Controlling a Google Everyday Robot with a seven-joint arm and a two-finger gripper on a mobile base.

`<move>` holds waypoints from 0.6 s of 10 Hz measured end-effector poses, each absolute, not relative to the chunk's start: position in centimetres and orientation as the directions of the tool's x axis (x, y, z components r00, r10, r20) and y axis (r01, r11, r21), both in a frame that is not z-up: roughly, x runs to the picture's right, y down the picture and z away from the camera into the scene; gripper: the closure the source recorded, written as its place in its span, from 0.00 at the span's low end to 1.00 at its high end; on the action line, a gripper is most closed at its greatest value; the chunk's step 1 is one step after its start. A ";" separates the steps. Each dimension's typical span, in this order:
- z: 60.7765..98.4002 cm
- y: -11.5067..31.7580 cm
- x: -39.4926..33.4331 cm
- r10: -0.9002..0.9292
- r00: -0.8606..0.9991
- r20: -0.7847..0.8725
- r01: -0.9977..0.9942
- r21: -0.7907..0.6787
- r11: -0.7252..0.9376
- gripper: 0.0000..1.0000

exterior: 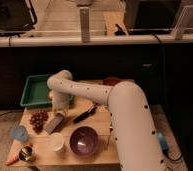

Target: Place eraser in metal cup

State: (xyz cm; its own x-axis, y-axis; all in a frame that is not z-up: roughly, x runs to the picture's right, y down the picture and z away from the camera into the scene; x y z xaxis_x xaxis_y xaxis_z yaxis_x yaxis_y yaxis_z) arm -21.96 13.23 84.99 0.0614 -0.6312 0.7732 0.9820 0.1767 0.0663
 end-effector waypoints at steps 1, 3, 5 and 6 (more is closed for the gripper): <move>83.7 12.0 -22.2 -0.615 0.038 0.787 0.982 0.085 0.170 1.00; 82.1 10.4 -22.5 -0.583 0.005 0.812 0.981 0.109 0.160 1.00; 81.1 10.9 -23.9 -0.566 -0.029 0.824 0.985 0.120 0.124 1.00; 80.8 11.5 -24.9 -0.565 -0.040 0.824 0.988 0.117 0.102 1.00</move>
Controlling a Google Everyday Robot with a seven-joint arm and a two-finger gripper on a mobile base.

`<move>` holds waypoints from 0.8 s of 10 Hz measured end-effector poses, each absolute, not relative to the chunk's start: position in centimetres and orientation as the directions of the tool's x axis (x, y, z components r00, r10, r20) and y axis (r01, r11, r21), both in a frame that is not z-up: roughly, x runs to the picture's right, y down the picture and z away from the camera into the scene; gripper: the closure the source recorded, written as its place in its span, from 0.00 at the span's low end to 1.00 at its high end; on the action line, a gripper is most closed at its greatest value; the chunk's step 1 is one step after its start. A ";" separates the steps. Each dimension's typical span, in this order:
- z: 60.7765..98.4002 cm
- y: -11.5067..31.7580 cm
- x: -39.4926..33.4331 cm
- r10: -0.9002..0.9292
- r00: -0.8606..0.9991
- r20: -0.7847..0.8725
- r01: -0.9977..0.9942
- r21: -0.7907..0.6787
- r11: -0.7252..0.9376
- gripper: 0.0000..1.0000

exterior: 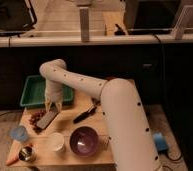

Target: Place eraser in metal cup

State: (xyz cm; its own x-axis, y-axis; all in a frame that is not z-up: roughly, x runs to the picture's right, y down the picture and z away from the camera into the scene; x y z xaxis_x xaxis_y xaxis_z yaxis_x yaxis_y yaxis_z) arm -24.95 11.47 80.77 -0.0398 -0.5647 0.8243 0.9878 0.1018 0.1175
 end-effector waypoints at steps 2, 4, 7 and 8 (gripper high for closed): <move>80.1 12.5 -26.1 -0.565 -0.053 0.823 0.992 0.110 0.067 1.00; 79.3 13.6 -26.8 -0.569 -0.067 0.819 0.993 0.112 0.043 1.00; 78.3 14.7 -27.2 -0.580 -0.083 0.811 0.993 0.119 0.023 1.00; 78.0 15.1 -27.5 -0.582 -0.090 0.808 0.992 0.122 0.016 1.00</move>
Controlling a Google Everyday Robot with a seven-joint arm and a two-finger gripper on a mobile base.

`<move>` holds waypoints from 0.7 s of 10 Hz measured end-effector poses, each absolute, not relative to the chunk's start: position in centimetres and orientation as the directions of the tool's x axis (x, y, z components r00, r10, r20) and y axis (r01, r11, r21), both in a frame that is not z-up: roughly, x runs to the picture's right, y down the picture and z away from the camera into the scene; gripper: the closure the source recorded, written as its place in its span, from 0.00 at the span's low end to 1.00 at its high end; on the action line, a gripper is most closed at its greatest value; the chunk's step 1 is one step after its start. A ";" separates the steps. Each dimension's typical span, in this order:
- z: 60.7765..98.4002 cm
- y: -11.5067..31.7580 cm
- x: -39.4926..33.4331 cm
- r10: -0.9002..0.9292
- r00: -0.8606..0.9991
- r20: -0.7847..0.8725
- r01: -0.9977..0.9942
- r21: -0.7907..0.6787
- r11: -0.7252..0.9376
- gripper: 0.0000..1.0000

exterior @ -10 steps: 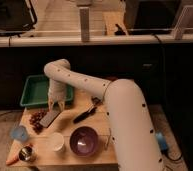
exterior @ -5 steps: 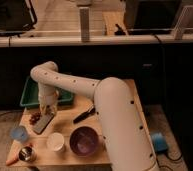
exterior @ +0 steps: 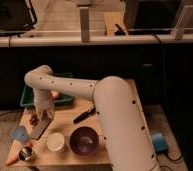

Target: Place eraser in metal cup

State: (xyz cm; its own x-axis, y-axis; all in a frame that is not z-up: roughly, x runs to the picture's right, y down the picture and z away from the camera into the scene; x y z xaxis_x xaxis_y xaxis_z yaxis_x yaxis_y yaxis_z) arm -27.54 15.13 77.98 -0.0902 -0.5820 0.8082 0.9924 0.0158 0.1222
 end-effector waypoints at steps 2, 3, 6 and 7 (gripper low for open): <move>77.6 15.8 -28.0 -0.584 -0.098 0.806 0.992 0.125 0.006 1.00; 77.2 16.4 -28.5 -0.580 -0.113 0.807 0.991 0.136 -0.005 1.00; 76.6 17.4 -29.5 -0.579 -0.133 0.805 0.989 0.148 -0.020 1.00; 76.2 17.8 -29.8 -0.581 -0.139 0.802 0.988 0.151 -0.028 1.00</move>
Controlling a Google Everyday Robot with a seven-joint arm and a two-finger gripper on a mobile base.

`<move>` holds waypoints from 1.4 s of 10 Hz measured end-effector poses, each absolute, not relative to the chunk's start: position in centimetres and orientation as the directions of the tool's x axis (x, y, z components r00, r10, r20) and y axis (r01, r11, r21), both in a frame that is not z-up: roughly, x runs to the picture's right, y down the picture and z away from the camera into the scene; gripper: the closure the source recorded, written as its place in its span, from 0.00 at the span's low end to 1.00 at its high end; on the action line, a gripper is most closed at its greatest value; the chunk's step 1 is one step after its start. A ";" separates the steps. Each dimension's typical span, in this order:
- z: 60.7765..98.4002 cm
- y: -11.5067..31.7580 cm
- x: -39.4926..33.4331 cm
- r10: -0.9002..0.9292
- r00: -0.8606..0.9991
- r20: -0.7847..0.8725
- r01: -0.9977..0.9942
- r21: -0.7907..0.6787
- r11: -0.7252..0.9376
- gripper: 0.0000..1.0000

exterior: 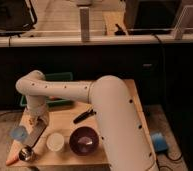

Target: Place eraser in metal cup

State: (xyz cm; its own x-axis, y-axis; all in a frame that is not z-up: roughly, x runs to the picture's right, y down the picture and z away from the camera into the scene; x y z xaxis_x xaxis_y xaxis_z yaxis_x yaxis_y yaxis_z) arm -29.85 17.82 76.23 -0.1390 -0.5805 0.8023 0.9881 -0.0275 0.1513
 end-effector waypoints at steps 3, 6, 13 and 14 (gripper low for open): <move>75.4 19.0 -30.9 -0.581 -0.158 0.799 0.986 0.159 -0.049 1.00; 75.0 20.1 -31.8 -0.576 -0.179 0.798 0.983 0.169 -0.071 1.00; 73.6 22.4 -33.6 -0.542 -0.257 0.800 0.966 0.217 -0.137 1.00; 73.4 22.7 -33.9 -0.538 -0.267 0.800 0.964 0.224 -0.145 0.98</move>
State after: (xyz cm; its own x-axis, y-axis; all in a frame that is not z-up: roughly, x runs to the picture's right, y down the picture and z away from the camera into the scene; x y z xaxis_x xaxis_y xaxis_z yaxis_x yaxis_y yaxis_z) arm -33.93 22.71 73.43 -0.2672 -0.5377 0.7997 0.9636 -0.1454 0.2242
